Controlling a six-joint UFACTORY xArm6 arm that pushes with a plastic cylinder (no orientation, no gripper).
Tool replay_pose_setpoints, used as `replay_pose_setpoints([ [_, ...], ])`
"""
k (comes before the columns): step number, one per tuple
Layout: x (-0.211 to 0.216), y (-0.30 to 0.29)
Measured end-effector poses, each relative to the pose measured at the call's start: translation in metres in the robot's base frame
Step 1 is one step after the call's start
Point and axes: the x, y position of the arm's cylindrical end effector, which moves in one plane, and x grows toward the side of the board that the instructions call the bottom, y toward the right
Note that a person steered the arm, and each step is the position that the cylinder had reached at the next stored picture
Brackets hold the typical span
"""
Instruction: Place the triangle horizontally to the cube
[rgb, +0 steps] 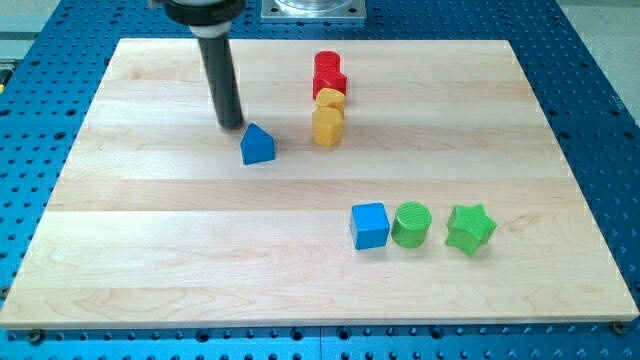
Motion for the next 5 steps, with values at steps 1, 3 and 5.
replay_pose_setpoints([
  [1, 0.078, 0.049],
  [3, 0.074, -0.002],
  [5, 0.131, -0.048],
])
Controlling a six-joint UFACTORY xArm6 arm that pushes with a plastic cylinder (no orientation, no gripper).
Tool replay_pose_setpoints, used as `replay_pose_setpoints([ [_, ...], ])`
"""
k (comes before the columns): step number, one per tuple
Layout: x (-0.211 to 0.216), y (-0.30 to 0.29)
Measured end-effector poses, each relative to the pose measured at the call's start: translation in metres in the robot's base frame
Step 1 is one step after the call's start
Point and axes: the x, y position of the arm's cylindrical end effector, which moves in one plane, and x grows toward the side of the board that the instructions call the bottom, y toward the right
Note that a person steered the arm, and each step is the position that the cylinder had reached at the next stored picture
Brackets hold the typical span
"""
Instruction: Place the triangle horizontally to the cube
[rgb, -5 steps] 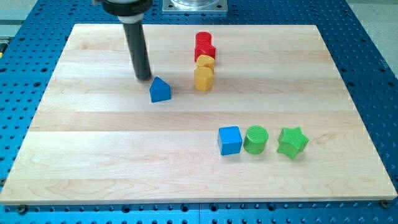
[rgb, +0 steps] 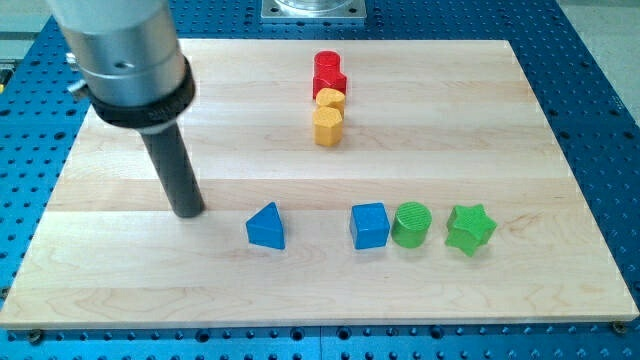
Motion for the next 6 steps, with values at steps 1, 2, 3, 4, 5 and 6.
replay_pose_setpoints([
  [1, 0.042, 0.006],
  [2, 0.031, 0.049],
  [3, 0.007, 0.04],
  [4, 0.007, 0.047],
  [5, 0.007, 0.089],
  [6, -0.004, 0.058],
])
